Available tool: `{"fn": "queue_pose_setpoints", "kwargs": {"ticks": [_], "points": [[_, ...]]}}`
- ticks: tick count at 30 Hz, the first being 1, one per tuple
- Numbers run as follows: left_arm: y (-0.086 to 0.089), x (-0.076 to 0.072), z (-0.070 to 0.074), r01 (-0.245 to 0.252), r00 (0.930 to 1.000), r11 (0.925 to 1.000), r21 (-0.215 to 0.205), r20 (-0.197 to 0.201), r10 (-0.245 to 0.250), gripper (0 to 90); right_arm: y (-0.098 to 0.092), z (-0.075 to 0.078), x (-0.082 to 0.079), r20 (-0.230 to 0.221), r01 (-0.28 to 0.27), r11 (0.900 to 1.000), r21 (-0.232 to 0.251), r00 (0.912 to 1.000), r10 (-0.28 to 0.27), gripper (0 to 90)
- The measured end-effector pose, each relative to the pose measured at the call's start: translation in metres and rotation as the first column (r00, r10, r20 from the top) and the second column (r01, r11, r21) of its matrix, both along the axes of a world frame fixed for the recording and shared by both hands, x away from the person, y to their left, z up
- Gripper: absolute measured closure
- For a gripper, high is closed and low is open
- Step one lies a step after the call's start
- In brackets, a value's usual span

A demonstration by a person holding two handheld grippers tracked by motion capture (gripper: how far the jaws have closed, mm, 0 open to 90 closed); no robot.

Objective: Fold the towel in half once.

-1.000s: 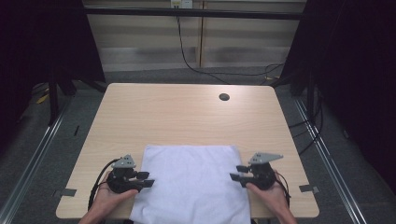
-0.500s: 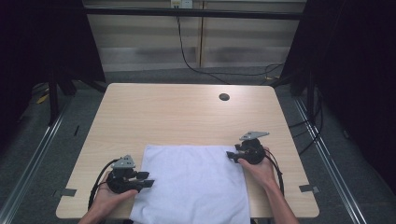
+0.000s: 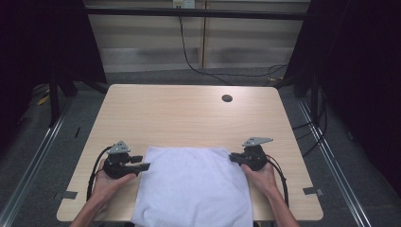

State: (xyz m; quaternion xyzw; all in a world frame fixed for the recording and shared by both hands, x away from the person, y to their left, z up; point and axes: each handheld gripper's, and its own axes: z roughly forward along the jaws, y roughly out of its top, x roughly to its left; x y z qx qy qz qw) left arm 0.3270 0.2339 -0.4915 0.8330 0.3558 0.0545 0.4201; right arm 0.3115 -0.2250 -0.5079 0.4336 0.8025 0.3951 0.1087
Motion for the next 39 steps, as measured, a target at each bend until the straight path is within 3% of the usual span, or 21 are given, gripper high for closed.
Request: {"fn": "queue_pose_setpoints", "kwargs": {"ticks": [2,5,7,10,12,14,17,23,25,28,31,33,37,38,39], "points": [[-0.002,0.005,0.000,-0.016,0.9997,0.9997,0.021,0.021,0.016,48.5,0.000,0.000,-0.001,-0.001,0.002,1.000,0.001,1.0000,-0.002,86.3],[-0.008,0.019,-0.002,-0.044,0.9984,0.9989,0.017,0.037,0.044,47.0,0.001,0.000,-0.003,-0.003,-0.003,1.000,0.000,1.0000,0.003,86.3],[-0.007,0.023,-0.009,-0.068,0.9973,0.9972,0.033,0.032,0.067,47.1,0.003,0.001,-0.005,0.001,-0.008,1.000,-0.004,1.0000,0.008,86.3],[-0.006,0.027,-0.015,-0.078,0.9966,0.9965,0.029,0.028,0.078,46.8,0.003,0.001,-0.005,0.000,-0.010,1.000,-0.005,0.9999,0.010,86.1],[-0.006,0.028,-0.014,-0.082,0.9964,0.9966,-0.011,0.021,0.083,45.8,0.003,0.000,-0.006,0.004,-0.007,1.000,0.001,1.0000,0.007,86.0],[-0.008,0.027,-0.014,-0.075,0.9966,0.9972,-0.003,0.034,0.075,45.9,0.003,0.000,-0.006,0.003,-0.007,1.000,-0.004,1.0000,0.007,85.9],[-0.017,0.024,-0.015,-0.034,0.9978,0.9985,0.044,0.058,0.031,46.2,0.003,0.000,-0.006,0.004,-0.004,1.000,-0.001,1.0000,0.004,85.9],[-0.023,0.021,-0.015,0.024,0.9983,0.9987,0.044,0.051,-0.027,46.8,0.005,0.000,-0.006,0.007,-0.011,1.000,-0.002,0.9999,0.011,85.8],[-0.027,0.019,-0.015,0.049,0.9968,0.9967,0.065,0.059,-0.053,47.0,0.006,0.000,-0.006,0.007,-0.012,1.000,-0.001,0.9999,0.012,85.8],[-0.030,0.016,-0.014,0.089,0.9943,0.9943,0.058,0.053,-0.092,56.8,0.006,0.000,-0.006,0.005,-0.011,1.000,0.005,0.9999,0.011,85.9],[-0.031,0.015,-0.013,0.109,0.9925,0.9918,0.068,0.049,-0.112,77.8,0.006,0.000,-0.006,0.003,-0.012,1.000,0.007,0.9999,0.012,86.0],[-0.031,0.016,-0.014,0.114,0.9930,0.9922,0.049,0.025,-0.116,83.5,0.006,0.000,-0.006,-0.002,-0.013,1.000,0.014,0.9999,0.013,86.2],[-0.027,0.017,-0.013,0.106,0.9944,0.9944,0.008,0.003,-0.106,84.6,0.005,0.001,-0.005,-0.004,-0.010,0.999,0.037,0.9999,0.010,87.1],[-0.025,0.018,-0.011,0.100,0.9950,0.9950,-0.012,0.001,-0.100,84.8,0.002,0.005,-0.004,0.004,0.002,0.997,0.076,1.0000,-0.003,87.3],[-0.020,0.019,-0.007,0.082,0.9966,0.9946,-0.064,0.000,-0.082,84.8,0.000,0.008,-0.004,0.009,0.009,0.996,0.090,0.9999,-0.010,87.4]]}}
